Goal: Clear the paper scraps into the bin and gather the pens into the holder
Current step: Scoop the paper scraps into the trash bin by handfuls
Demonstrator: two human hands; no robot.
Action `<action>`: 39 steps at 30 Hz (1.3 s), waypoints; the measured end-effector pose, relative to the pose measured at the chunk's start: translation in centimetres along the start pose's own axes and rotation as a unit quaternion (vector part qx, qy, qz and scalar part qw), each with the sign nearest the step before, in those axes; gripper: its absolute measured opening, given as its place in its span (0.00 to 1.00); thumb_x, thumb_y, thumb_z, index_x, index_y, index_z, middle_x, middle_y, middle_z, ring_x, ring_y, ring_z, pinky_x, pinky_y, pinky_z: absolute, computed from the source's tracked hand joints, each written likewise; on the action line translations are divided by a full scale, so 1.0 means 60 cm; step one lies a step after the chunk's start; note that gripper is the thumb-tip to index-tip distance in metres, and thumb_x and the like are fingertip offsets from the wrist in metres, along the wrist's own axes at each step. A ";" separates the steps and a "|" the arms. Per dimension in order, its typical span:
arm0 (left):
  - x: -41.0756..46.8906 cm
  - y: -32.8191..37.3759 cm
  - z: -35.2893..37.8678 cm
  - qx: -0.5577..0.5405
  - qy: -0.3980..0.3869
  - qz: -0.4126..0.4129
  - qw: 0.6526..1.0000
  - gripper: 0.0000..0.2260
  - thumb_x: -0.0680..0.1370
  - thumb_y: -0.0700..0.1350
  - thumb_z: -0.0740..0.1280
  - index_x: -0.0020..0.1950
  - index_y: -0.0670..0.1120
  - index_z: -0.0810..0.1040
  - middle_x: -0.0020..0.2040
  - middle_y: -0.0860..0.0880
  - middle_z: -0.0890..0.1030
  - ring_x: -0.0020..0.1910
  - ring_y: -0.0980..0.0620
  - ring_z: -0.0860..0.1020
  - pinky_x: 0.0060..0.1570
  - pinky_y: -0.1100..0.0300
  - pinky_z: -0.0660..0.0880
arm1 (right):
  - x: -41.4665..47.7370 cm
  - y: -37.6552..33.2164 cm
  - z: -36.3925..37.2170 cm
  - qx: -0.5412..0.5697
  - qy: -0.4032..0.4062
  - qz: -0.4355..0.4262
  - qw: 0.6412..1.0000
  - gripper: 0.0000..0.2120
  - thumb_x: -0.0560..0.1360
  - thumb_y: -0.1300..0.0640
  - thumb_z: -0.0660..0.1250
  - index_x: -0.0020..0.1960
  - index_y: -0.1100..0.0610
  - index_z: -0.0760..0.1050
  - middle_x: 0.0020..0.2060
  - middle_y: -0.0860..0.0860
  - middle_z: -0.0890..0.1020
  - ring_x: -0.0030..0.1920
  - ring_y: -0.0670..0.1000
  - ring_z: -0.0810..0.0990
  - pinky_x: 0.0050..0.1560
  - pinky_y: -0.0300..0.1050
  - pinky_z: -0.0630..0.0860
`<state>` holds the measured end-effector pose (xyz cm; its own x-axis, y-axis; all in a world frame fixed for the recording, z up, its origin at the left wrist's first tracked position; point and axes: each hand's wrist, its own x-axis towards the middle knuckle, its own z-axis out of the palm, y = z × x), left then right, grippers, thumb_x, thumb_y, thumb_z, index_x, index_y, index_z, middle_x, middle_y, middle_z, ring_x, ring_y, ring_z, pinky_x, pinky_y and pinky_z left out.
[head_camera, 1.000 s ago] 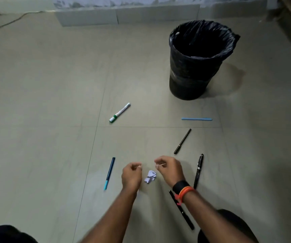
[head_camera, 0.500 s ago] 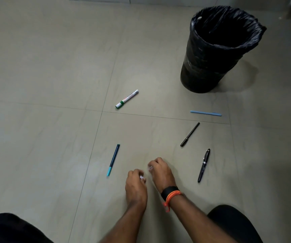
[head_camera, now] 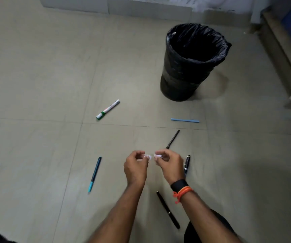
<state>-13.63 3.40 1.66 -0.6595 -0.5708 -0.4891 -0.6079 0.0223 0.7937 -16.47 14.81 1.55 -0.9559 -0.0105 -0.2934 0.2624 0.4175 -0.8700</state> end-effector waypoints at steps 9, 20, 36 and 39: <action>0.105 0.264 0.051 -0.222 -0.038 0.035 0.974 0.06 0.68 0.37 0.77 0.42 0.42 0.84 0.40 0.43 0.85 0.38 0.50 0.83 0.50 0.56 0.81 | 0.177 -0.192 -0.151 0.116 0.071 -0.103 0.985 0.05 0.69 0.69 0.72 0.41 0.61 0.79 0.33 0.56 0.82 0.33 0.46 0.80 0.38 0.41 0.80; 0.147 0.596 0.143 0.065 0.017 0.321 0.945 0.06 0.72 0.43 0.73 0.48 0.49 0.85 0.43 0.52 0.85 0.42 0.54 0.83 0.42 0.71 0.74 | 0.391 -0.373 -0.249 0.029 0.151 -0.132 0.979 0.11 0.65 0.67 0.75 0.32 0.54 0.77 0.29 0.52 0.81 0.32 0.51 0.83 0.42 0.53 0.84; 0.113 0.417 0.090 0.098 -0.061 0.294 0.949 0.07 0.71 0.40 0.72 0.46 0.50 0.83 0.40 0.54 0.83 0.37 0.53 0.82 0.49 0.55 0.81 | 0.304 -0.266 -0.222 0.200 0.191 -0.074 0.958 0.09 0.66 0.67 0.73 0.38 0.53 0.81 0.34 0.54 0.84 0.35 0.50 0.82 0.44 0.48 0.82; 0.073 0.292 0.074 0.067 -0.063 0.215 0.972 0.09 0.69 0.37 0.72 0.42 0.52 0.82 0.38 0.53 0.84 0.34 0.53 0.81 0.47 0.52 0.81 | 0.197 -0.162 -0.164 0.259 0.145 -0.017 0.955 0.11 0.69 0.72 0.71 0.38 0.56 0.80 0.32 0.55 0.82 0.32 0.52 0.80 0.38 0.44 0.80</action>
<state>-29.16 4.92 11.81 -0.9093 -0.3796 -0.1708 -0.3114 0.3481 0.8842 -31.62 19.57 10.46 -0.9412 0.2684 -0.2051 0.1892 -0.0840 -0.9783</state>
